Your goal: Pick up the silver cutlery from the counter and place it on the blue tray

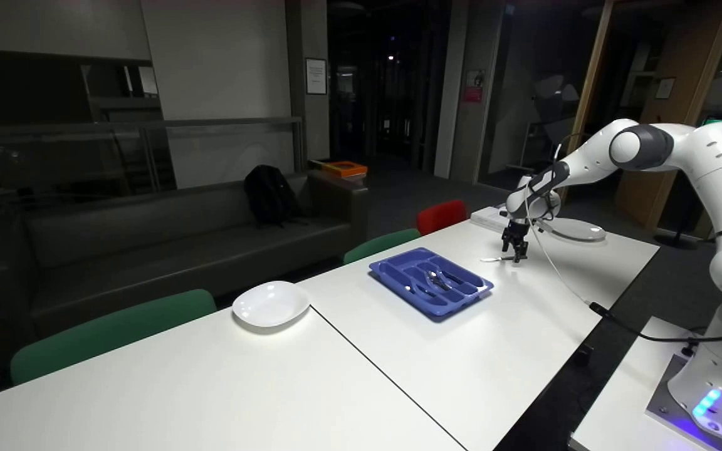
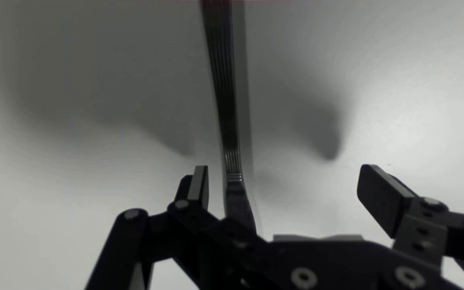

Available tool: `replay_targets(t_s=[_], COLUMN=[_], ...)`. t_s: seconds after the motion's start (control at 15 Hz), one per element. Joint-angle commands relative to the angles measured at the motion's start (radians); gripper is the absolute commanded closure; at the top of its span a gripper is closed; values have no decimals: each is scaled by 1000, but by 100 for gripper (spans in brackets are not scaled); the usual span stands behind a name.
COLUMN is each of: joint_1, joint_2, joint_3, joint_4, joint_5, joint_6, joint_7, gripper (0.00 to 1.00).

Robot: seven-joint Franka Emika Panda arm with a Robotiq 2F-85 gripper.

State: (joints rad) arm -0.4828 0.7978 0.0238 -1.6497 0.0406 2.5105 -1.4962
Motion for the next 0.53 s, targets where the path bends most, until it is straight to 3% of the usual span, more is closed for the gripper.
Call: replay_targets(t_s=[0.0, 0.47], joint_1=[12, 15], joint_2=[32, 67], joint_3=[-16, -23], joint_4=[67, 123], joint_5=[-6, -11], joint_6=[-54, -108], joint_7=[1, 4], gripper=[0, 0])
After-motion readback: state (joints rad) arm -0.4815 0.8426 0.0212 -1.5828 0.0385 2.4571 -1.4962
